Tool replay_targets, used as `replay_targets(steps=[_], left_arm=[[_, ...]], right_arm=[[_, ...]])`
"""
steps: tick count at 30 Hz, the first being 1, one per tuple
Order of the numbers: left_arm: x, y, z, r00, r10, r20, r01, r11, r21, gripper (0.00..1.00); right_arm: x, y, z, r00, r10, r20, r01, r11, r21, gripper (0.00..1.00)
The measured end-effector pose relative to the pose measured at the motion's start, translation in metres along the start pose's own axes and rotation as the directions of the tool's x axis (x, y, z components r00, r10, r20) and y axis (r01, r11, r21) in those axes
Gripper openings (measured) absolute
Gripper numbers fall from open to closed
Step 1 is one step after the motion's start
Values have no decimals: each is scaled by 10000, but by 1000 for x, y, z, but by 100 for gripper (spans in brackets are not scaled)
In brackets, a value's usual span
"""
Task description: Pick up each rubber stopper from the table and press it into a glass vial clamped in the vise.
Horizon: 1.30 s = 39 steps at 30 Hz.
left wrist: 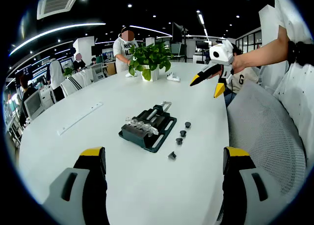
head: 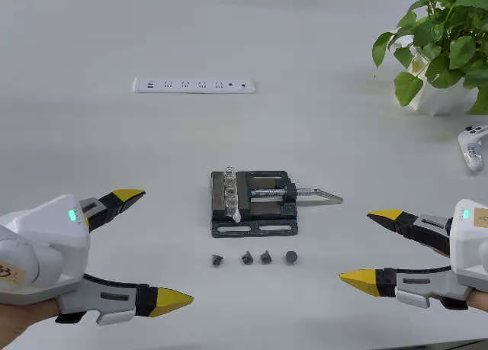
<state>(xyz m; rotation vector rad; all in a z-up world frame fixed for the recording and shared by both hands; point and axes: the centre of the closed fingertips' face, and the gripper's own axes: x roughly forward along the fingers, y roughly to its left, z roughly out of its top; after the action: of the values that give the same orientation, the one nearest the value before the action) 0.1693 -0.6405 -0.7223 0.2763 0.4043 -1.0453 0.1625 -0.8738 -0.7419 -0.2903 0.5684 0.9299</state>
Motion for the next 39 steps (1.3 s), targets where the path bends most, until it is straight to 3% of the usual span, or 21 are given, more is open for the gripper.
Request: replay_targets(steps=[8, 23, 39], left_arm=[[1, 2, -6, 10000, -3, -68, 3, 10000, -39, 99], [5, 3, -7, 10000, -97, -22, 96, 9998, -166, 99], [9, 2, -9, 9997, -238, 25, 239, 9993, -274, 99]], right_arm=[[6, -1, 2, 9996, 174, -244, -181, 9994, -285, 66], [11, -3, 3, 9991, 314, -293, -323, 9990, -315, 66], [23, -1, 8, 9957, 614, -695, -648, 9967, -482, 64]])
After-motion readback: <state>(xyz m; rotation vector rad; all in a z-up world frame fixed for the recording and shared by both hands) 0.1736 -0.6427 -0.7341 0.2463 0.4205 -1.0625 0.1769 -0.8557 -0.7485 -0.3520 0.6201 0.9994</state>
